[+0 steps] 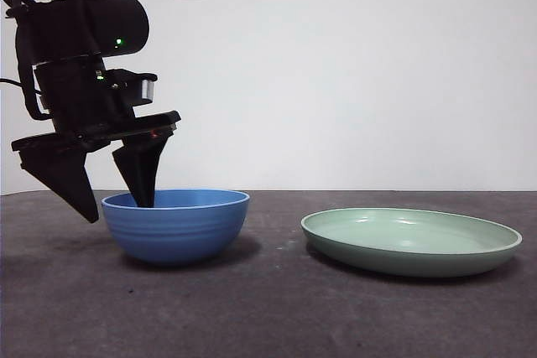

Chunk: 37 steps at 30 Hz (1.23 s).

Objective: Pick up the blue bowl, put it on the green plate, put it on desk

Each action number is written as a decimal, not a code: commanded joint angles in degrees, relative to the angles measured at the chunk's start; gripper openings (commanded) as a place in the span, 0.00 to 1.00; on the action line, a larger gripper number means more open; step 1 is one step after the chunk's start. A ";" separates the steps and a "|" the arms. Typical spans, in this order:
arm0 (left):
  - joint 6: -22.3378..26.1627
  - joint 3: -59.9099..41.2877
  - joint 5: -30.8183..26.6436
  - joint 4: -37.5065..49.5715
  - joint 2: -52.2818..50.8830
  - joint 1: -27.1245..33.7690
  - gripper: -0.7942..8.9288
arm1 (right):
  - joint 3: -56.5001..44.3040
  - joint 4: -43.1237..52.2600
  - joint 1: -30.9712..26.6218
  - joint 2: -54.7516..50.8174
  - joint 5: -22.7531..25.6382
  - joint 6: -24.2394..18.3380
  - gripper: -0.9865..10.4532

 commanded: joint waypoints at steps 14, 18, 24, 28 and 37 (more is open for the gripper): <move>-0.35 2.05 -0.22 0.44 0.07 -0.42 0.10 | 1.07 0.76 0.20 0.26 0.00 -0.20 0.41; -0.57 3.43 -0.17 0.00 -1.64 -0.50 0.10 | 1.07 0.76 0.20 0.26 0.11 -0.20 0.41; -1.73 6.29 2.08 -1.57 -5.68 -2.73 0.10 | 1.07 0.76 0.20 0.26 0.44 -0.20 0.41; -3.50 8.72 3.39 -1.62 -6.58 -5.97 0.10 | 1.07 0.76 0.20 0.26 0.44 -0.20 0.41; -5.86 14.23 3.34 2.23 -3.61 -14.14 0.10 | 1.07 0.76 0.20 0.26 0.42 0.48 0.41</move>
